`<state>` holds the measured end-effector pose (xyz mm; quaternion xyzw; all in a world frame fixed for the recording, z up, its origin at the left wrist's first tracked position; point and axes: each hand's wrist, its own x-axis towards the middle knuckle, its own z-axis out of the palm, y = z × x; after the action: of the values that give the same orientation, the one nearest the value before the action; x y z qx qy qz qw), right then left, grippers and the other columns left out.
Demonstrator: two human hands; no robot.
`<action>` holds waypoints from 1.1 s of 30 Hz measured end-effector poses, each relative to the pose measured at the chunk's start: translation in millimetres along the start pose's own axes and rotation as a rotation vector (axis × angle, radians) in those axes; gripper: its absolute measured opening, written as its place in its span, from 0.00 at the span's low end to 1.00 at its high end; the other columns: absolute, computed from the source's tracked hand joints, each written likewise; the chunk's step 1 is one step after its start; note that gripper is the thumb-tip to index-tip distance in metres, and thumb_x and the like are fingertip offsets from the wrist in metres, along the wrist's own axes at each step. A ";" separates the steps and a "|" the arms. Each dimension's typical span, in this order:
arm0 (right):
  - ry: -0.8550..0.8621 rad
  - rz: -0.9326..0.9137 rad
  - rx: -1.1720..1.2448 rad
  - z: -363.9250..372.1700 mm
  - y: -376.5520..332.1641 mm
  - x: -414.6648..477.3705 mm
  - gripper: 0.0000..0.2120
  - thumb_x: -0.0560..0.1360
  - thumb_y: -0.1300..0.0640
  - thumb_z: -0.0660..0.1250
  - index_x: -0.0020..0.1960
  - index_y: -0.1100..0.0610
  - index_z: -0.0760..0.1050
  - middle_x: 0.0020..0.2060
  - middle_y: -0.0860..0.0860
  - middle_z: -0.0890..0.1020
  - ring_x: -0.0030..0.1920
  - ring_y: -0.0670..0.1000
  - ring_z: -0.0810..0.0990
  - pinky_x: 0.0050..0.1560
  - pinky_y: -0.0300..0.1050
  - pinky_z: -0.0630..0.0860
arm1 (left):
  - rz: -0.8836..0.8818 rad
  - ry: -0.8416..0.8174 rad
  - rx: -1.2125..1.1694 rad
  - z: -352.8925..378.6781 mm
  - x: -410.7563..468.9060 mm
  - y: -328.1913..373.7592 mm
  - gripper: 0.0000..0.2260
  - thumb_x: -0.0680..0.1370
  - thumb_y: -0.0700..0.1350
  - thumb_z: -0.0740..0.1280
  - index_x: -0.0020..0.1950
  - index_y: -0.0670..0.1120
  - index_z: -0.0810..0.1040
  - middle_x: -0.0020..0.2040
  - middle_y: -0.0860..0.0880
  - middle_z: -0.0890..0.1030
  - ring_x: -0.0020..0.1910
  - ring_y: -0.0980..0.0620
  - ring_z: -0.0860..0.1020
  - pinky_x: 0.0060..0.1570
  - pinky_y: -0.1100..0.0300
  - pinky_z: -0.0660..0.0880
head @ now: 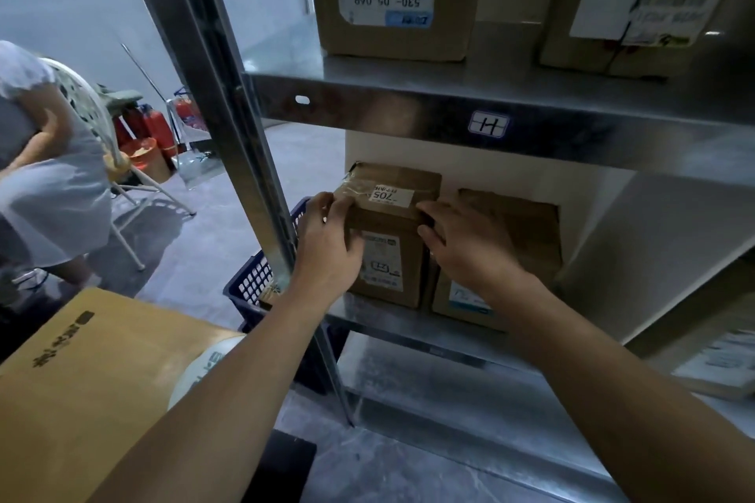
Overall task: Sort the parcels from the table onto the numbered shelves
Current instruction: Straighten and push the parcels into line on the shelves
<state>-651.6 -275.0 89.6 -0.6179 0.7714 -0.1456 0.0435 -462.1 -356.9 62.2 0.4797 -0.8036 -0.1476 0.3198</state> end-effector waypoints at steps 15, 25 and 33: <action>0.040 0.099 -0.026 0.9 -13.3 0.9 0.20 0.85 0.46 0.53 0.76 0.44 0.64 0.70 0.45 0.72 0.73 0.53 0.61 0.70 0.57 0.59 | 0.061 -0.044 -0.067 4.8 9.3 -11.2 0.25 0.76 0.42 0.69 0.72 0.50 0.68 0.72 0.44 0.61 0.69 0.40 0.62 0.68 0.48 0.66; 0.116 0.104 -0.017 -7.2 -9.9 -10.8 0.22 0.83 0.44 0.57 0.75 0.48 0.67 0.71 0.49 0.70 0.72 0.57 0.65 0.71 0.56 0.63 | 0.147 0.004 -0.081 -1.6 7.9 -2.9 0.27 0.74 0.43 0.69 0.72 0.50 0.67 0.72 0.45 0.63 0.70 0.45 0.57 0.68 0.53 0.58; 0.299 0.166 -0.022 -17.0 16.8 -51.2 0.20 0.80 0.48 0.65 0.69 0.53 0.74 0.65 0.54 0.75 0.65 0.59 0.72 0.63 0.58 0.74 | 0.443 -0.076 -0.140 14.5 2.6 37.9 0.19 0.77 0.48 0.65 0.68 0.48 0.72 0.66 0.48 0.71 0.68 0.47 0.66 0.67 0.52 0.68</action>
<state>-659.7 -219.4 95.4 -0.5239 0.8192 -0.2234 -0.0664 -498.1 -341.4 72.8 0.2624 -0.8885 -0.1469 0.3465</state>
